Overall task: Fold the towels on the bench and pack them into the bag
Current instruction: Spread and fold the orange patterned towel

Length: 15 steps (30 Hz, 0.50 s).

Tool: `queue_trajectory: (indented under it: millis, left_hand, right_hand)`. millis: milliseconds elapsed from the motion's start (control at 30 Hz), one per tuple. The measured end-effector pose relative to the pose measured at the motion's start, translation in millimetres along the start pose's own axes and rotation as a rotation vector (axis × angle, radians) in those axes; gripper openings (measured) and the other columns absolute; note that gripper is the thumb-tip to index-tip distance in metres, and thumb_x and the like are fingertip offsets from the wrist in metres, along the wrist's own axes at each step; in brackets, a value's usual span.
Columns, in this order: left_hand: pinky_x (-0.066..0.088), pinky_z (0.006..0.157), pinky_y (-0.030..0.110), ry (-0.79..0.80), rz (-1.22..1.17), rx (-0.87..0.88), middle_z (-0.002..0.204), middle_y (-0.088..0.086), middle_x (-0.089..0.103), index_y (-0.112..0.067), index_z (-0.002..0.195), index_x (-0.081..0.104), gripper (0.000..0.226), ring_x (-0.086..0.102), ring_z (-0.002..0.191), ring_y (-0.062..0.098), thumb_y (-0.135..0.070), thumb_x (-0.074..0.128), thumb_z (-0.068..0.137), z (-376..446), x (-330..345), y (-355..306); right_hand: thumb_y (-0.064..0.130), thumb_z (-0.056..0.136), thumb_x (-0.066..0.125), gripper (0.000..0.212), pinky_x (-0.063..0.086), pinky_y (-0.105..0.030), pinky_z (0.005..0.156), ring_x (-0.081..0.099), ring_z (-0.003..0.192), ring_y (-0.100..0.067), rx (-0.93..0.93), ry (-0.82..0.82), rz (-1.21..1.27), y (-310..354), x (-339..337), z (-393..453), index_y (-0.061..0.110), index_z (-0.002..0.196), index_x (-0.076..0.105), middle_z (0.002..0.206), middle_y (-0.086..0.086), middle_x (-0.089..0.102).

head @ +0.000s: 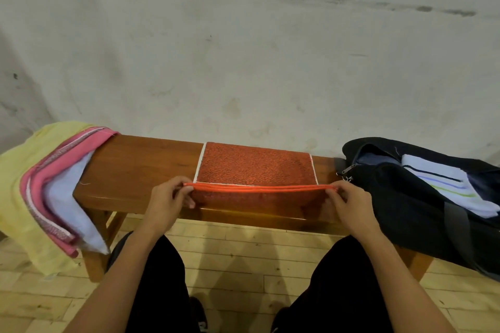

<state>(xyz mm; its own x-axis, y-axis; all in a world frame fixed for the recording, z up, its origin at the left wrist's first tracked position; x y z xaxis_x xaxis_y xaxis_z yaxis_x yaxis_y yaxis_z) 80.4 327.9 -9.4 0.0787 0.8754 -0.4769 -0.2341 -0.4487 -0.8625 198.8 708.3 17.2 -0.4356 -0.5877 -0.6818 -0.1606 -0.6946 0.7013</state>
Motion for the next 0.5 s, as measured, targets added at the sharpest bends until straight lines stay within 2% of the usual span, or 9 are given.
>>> queue_trajectory:
  millis: [100,200,267,333,400,433,500]
  left_hand:
    - [0.058,0.064,0.018,-0.040,0.009,0.069,0.073,0.001,0.071,-0.015,0.095,0.065,0.010,0.069,0.061,0.011,-0.009,0.057,0.096,37,-13,-30]
    - [0.058,0.059,0.035,-0.056,-0.005,0.161,0.069,0.014,0.069,-0.002,0.094,0.064,0.010,0.068,0.052,0.020,-0.006,0.056,0.098,75,-23,-53]
    - [0.056,0.056,0.038,-0.085,0.001,0.196,0.068,0.019,0.067,-0.001,0.089,0.063,0.012,0.068,0.049,0.021,-0.004,0.056,0.098,103,-29,-67]
    - [0.055,0.057,0.033,-0.111,-0.005,0.213,0.073,0.021,0.066,0.000,0.088,0.062,0.014,0.069,0.050,0.018,-0.004,0.054,0.098,131,-35,-83]
    - [0.054,0.057,0.021,-0.124,-0.041,0.216,0.078,0.018,0.064,0.001,0.089,0.061,0.016,0.070,0.055,0.015,-0.005,0.051,0.100,156,-38,-98]
    - [0.054,0.059,0.017,-0.131,-0.071,0.216,0.082,0.016,0.063,0.001,0.090,0.060,0.016,0.071,0.059,0.014,-0.004,0.049,0.101,167,-39,-106]
    - [0.055,0.069,0.014,-0.174,-0.138,0.223,0.090,0.015,0.060,0.001,0.093,0.061,0.016,0.071,0.074,0.017,-0.002,0.048,0.101,187,-41,-119]
  right_hand:
    - [0.012,0.097,0.060,0.003,0.049,-0.007,0.066,0.063,0.070,0.010,0.019,-0.106,0.113,19,-4,37,0.012,0.095,0.062,0.082,0.007,0.066]
    - [0.007,0.095,0.063,0.007,0.053,-0.013,0.068,0.063,0.070,-0.002,0.043,-0.165,0.168,33,-11,77,-0.001,0.095,0.063,0.085,-0.005,0.066]
    - [0.001,0.094,0.062,0.008,0.047,-0.008,0.059,0.060,0.068,-0.009,0.056,-0.170,0.180,42,-18,106,-0.007,0.092,0.062,0.082,-0.011,0.061]
    - [0.002,0.093,0.062,0.007,0.050,-0.013,0.060,0.062,0.070,-0.018,0.065,-0.160,0.185,55,-26,134,-0.003,0.088,0.061,0.078,-0.012,0.059]
    - [0.008,0.092,0.065,0.008,0.058,-0.031,0.074,0.066,0.081,-0.031,0.027,-0.178,0.179,65,-34,161,0.002,0.088,0.061,0.083,-0.015,0.062]
    - [0.008,0.093,0.064,0.008,0.057,-0.034,0.075,0.064,0.082,-0.030,0.020,-0.183,0.196,72,-38,171,0.001,0.092,0.061,0.087,-0.015,0.062]
    - [0.008,0.097,0.059,0.010,0.048,-0.015,0.065,0.057,0.074,-0.016,-0.007,-0.224,0.211,87,-44,189,-0.001,0.098,0.058,0.087,-0.009,0.059]
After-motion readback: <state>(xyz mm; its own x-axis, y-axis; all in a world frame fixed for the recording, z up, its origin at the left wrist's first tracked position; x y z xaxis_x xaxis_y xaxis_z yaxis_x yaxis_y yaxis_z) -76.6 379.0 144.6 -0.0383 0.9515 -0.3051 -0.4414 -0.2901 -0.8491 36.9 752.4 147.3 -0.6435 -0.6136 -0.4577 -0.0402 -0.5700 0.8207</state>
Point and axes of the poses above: each hand's wrist, its own z-axis towards the middle knuckle, its own x-axis out of the palm, y = z × x, the point moved 3 cm from there along z, towards the middle knuckle
